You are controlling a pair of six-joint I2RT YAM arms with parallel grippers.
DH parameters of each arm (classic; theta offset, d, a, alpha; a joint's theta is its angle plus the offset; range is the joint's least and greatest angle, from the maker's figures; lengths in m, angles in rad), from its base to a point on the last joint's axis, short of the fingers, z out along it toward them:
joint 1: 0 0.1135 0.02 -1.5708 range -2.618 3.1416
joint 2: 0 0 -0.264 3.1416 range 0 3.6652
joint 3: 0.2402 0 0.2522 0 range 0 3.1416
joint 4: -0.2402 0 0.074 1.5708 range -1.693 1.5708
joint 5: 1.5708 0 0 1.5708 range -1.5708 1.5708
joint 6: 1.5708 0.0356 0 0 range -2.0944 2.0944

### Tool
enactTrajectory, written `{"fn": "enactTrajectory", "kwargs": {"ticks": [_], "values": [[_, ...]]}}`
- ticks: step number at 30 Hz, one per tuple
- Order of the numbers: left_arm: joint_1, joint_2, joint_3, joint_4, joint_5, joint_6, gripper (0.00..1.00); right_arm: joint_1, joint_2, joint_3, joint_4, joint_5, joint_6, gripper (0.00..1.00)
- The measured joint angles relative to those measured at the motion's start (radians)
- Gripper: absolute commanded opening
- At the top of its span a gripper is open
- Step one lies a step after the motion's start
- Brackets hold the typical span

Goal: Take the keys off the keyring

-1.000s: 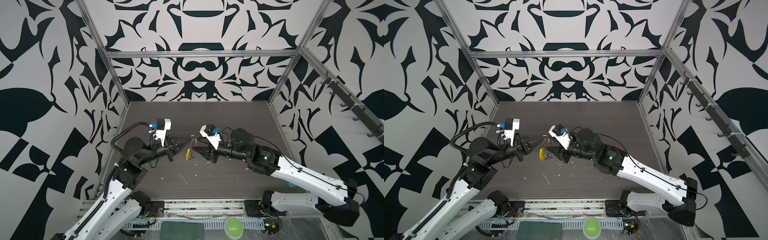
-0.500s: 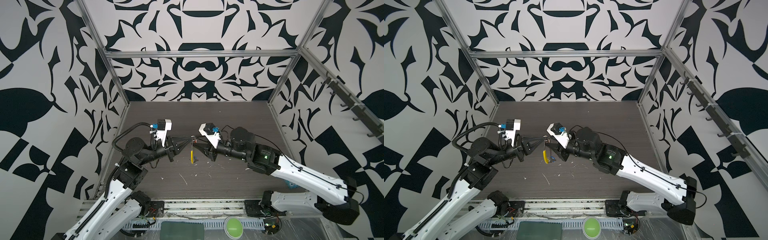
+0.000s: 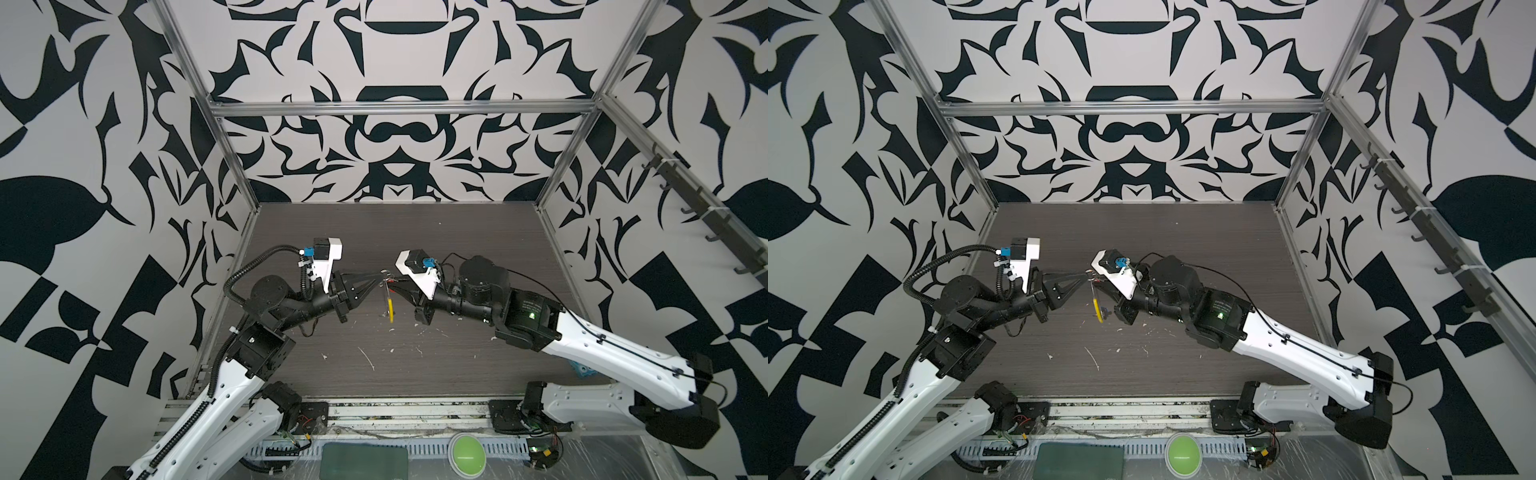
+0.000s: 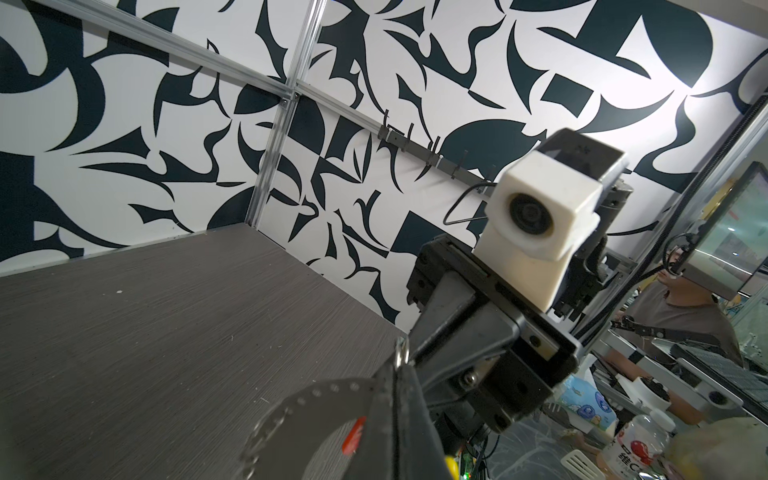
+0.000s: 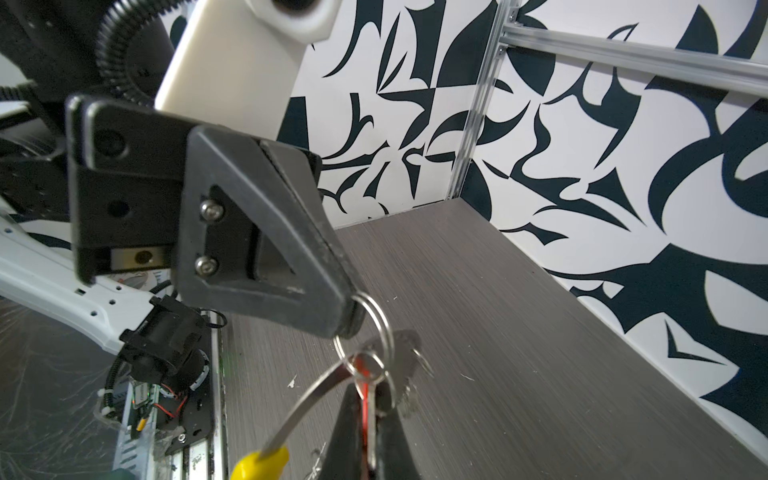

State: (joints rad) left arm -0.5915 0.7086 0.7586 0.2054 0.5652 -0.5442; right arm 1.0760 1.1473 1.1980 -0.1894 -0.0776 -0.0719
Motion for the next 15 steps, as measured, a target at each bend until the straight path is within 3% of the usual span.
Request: {"fn": "enactTrajectory", "kwargs": {"ticks": [15], "values": [[0.0,-0.004,-0.003,0.021,-0.022,-0.014,0.0,0.0,0.06,0.061,-0.052,-0.087,-0.029,0.0]]}}
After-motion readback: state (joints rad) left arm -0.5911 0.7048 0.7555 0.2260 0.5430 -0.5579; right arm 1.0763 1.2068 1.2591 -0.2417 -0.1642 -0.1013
